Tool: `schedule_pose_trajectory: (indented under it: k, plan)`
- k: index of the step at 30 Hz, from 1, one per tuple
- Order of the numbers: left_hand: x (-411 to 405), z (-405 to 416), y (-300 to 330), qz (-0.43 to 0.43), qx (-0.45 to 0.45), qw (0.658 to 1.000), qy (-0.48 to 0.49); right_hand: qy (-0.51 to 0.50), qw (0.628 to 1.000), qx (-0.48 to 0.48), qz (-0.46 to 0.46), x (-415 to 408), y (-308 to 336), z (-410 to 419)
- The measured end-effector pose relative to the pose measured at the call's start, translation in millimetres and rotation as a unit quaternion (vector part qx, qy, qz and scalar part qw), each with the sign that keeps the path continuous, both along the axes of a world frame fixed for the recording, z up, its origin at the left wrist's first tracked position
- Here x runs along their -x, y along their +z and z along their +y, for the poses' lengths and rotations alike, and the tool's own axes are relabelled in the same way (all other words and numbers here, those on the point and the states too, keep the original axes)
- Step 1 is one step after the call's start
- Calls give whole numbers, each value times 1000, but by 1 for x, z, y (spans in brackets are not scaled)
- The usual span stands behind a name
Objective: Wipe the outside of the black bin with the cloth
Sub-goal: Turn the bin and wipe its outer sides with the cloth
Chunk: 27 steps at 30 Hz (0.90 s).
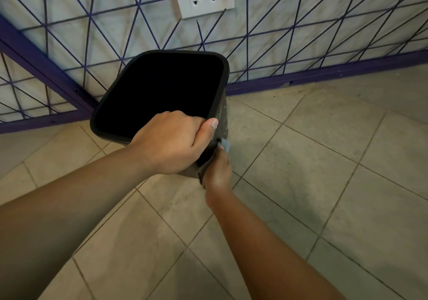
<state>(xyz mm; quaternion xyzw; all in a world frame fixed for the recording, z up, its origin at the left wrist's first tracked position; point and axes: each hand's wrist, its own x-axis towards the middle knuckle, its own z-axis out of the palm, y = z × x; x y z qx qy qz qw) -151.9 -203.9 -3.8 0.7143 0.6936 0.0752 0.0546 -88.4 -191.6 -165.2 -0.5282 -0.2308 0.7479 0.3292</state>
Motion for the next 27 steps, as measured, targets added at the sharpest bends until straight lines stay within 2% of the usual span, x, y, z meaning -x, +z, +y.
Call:
schedule_pose_trajectory:
  k: [4,8,12,15,18,27]
  plan:
    - [1,0,2,-6,-1,1000,-1,-3,999,-41,-29,2,12,-14]
    - [1,0,-1,-9,-1,1000,0,-11,999,9,-44,0,19,-7]
    - [4,0,-2,-7,-5,1000,-3,-11,998,-51,-41,-3,22,-31]
    - [5,0,-3,-5,-4,1000,-1,35,994,-35,-93,-5,-3,-19]
    - [5,-2,-2,-11,0,1000,-5,106,987,-12,-123,-24,5,-4]
    - [26,-37,20,-16,98,994,-36,80,988,-12,-132,-88,31,-11]
